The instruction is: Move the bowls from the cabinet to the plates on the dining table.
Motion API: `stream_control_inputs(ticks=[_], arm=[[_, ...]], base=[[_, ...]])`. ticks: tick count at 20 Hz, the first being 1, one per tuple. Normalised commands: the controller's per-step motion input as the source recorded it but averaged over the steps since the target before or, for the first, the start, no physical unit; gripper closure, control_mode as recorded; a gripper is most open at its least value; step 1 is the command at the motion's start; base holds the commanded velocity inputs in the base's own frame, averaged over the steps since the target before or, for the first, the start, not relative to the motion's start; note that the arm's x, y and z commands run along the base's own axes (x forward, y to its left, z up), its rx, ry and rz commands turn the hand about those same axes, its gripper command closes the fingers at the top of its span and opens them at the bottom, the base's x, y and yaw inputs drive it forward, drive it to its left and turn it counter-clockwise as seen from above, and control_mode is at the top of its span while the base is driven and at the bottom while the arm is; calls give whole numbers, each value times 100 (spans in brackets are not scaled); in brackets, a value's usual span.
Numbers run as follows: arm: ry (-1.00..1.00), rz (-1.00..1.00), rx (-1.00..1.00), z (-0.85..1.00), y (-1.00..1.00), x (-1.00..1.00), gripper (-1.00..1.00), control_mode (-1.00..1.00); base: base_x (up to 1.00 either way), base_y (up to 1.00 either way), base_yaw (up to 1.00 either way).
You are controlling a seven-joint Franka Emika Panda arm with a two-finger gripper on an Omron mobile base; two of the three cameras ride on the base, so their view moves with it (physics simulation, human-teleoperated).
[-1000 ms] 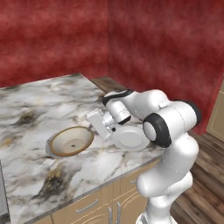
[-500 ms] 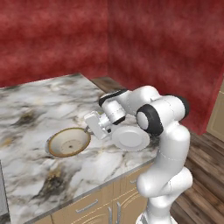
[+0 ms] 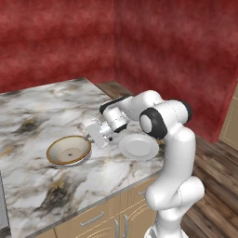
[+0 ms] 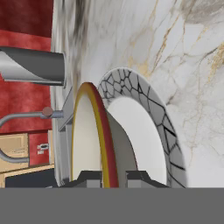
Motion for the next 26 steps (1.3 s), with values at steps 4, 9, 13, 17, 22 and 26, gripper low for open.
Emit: stream_control_inputs(ticks=[4,9,13,17,22,26], arm=[[0,1,2,-37,12,31,100,-100],[0,3,0,-38,7,21,-100,-100],[0,5,0,-33,-6,19,-100,-100],[0,7,2,15,-10,23,-100,-100],[1,3,0,56,-3,7,-100,-100],[-1,-3,0,49,-29,-21,-100,-100]], base=[[0,0,0],[0,0,0],[0,0,0],[0,0,0],[0,0,0],[0,0,0]])
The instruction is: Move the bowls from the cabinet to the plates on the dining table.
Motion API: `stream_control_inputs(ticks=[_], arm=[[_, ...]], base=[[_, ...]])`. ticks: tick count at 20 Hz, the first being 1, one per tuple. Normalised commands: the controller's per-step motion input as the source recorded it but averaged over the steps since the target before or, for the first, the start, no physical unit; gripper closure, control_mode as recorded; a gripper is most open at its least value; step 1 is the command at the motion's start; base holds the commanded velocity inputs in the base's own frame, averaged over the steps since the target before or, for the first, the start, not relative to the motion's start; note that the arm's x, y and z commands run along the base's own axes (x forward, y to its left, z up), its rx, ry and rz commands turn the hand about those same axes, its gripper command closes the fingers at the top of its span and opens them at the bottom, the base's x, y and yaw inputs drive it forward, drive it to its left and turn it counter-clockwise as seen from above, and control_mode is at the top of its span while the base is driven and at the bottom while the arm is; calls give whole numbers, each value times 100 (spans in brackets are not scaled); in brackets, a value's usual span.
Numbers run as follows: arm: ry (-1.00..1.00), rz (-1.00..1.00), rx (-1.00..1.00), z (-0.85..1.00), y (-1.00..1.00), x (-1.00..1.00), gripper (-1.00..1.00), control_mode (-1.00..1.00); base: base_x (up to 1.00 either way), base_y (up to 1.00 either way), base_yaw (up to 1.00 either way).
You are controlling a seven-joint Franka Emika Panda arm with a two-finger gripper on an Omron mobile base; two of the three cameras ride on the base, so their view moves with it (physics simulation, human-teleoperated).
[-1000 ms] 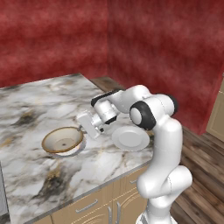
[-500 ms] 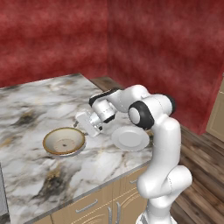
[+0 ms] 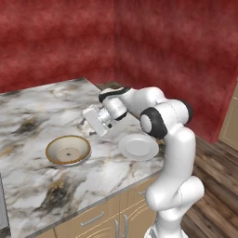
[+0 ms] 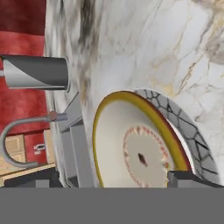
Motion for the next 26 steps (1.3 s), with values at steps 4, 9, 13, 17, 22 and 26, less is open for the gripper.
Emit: stream_control_inputs(ticks=[4,9,13,17,22,26], arm=[[-1,-8,0,46,-35,-17,-100,-100],[2,-10,6,47,-28,-19,-100,-100],[1,-9,7,47,-28,-25,-100,-100],[-1,-8,1,43,-26,-31,-100,-100],[-1,-18,1,35,-8,-9,-100,-100],[1,-23,0,15,0,0,-100,-100]], base=[[0,0,0],[0,0,0],[0,0,0],[0,0,0],[0,0,0],[0,0,0]])
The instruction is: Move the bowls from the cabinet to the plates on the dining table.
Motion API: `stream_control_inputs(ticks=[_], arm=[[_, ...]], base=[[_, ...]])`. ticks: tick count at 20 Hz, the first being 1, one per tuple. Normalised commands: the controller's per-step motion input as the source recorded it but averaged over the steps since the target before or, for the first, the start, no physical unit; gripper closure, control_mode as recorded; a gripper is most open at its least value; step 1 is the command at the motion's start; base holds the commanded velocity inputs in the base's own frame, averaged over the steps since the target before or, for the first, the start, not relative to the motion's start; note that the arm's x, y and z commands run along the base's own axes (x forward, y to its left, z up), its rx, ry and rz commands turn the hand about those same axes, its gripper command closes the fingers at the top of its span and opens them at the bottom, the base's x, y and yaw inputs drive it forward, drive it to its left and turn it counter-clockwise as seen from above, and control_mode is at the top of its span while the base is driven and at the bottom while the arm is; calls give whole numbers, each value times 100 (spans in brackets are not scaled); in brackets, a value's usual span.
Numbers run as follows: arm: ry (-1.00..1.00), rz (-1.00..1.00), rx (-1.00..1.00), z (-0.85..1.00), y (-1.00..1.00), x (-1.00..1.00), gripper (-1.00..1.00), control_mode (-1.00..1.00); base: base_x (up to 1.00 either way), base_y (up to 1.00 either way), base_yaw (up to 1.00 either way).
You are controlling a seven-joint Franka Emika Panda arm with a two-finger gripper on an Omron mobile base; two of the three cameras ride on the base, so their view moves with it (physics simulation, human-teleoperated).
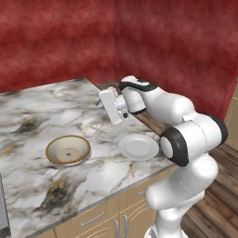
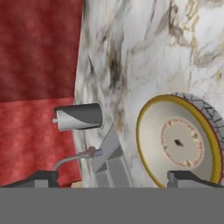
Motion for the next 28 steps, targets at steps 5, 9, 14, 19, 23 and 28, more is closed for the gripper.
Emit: stream_control_inputs(ticks=[5,9,14,19,23,28], arm=[[0,-24,0,14,0,0,-100,-100],[0,-23,0,17,-1,0,-100,-100],[1,-21,-2,27,-4,4,-100,-100],[0,-22,-3,22,-1,3,-100,-100],[0,-19,-2,27,-10,0,-100,-100],[0,-12,0,32,-28,-10,-100,-100]], base=[[0,0,0],[0,0,0],[0,0,0],[0,0,0],[0,0,0],[0,0,0]])
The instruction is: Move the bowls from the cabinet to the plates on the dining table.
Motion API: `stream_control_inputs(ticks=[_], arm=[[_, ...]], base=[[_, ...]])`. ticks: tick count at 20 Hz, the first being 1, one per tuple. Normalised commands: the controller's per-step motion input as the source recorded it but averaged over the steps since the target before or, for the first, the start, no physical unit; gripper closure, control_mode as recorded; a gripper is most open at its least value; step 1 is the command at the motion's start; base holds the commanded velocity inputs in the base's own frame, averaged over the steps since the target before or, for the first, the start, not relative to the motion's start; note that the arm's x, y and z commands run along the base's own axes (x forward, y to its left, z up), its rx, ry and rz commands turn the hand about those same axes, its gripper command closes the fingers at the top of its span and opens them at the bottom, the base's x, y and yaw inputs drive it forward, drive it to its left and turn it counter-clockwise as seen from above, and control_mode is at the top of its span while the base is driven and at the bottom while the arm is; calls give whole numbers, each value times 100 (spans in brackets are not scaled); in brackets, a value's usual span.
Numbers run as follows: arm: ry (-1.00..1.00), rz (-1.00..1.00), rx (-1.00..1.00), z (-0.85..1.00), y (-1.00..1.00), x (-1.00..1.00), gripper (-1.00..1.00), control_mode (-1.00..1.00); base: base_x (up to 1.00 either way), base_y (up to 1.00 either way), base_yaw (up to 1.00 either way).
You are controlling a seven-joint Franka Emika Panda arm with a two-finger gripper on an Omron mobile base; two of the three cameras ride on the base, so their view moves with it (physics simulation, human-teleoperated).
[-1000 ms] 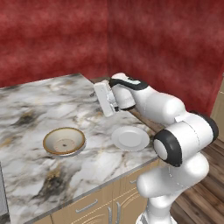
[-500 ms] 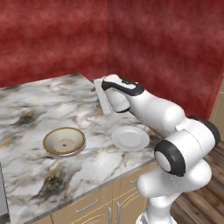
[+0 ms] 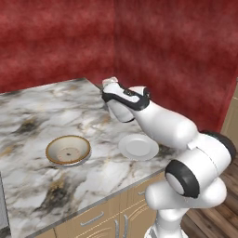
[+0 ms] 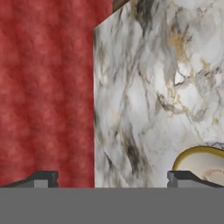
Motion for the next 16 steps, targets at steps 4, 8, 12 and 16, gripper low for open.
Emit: stream_control_inputs(ticks=[4,8,12,16], arm=[[0,-9,0,34,-35,-14,-100,-100],[-1,-9,0,34,-37,-15,-100,-100],[0,-6,1,38,-38,-25,-100,-100],[-1,-6,1,29,-29,-39,-100,-100]], base=[[0,0,0],[0,0,0],[0,0,0],[0,0,0]])
